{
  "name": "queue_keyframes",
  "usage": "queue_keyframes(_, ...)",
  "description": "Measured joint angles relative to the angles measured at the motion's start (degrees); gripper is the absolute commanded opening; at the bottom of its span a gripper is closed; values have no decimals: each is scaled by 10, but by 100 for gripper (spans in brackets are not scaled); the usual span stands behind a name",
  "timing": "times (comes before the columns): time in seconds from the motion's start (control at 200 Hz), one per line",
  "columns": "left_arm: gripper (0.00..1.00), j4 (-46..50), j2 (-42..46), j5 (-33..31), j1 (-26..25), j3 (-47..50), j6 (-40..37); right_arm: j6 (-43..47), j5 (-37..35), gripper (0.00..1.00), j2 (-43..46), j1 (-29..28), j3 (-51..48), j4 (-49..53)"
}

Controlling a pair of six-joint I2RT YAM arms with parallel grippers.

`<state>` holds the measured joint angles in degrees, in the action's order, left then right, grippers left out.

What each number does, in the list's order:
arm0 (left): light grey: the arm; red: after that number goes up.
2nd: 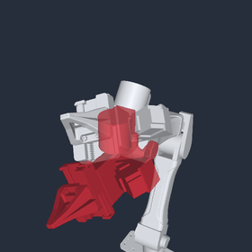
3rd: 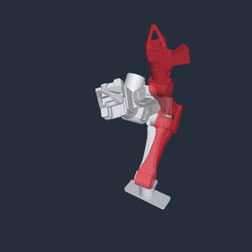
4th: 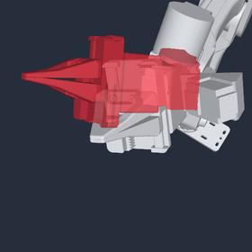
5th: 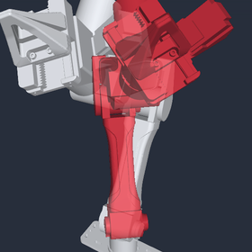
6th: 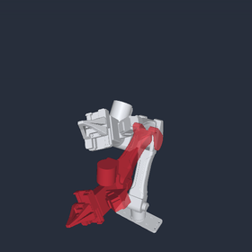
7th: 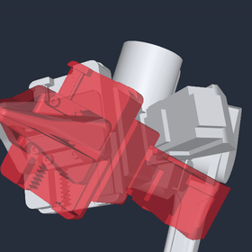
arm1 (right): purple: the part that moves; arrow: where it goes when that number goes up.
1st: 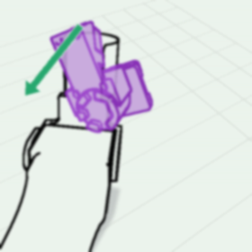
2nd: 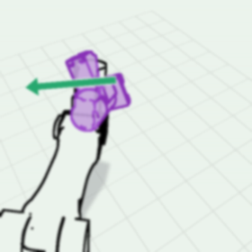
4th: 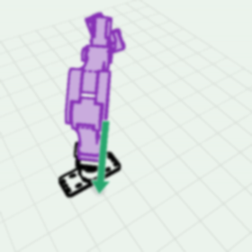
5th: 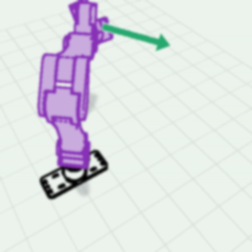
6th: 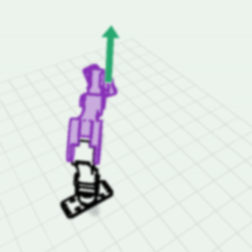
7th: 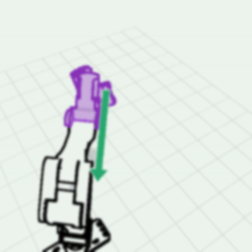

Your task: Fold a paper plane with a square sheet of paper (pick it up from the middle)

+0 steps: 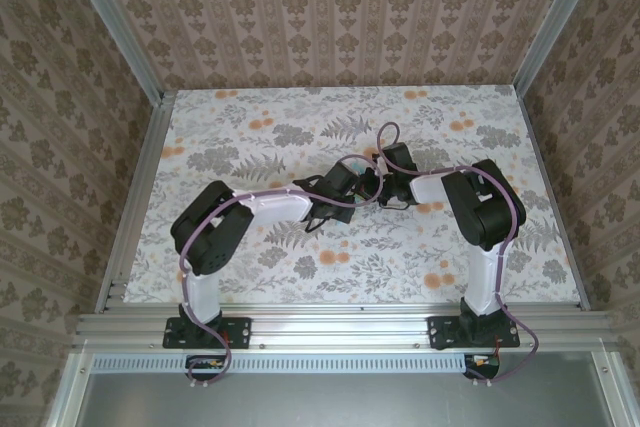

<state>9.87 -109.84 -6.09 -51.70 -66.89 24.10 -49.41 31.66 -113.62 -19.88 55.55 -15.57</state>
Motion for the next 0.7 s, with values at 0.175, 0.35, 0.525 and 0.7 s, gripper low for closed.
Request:
queue_keyframes(0.175,20,12,-2,-43,-9,0,-1,-4,-1,12,0,-1,3,0)
queue_keyframes(0.35,19,15,-8,-81,-20,0,-3,-5,-7,12,0,-4,5,3)
queue_keyframes(0.525,12,16,-11,-100,-27,-1,-6,-7,-12,12,0,-6,7,5)
queue_keyframes(0.7,8,19,-14,-118,-29,-4,-8,-17,-13,16,1,-6,8,6)
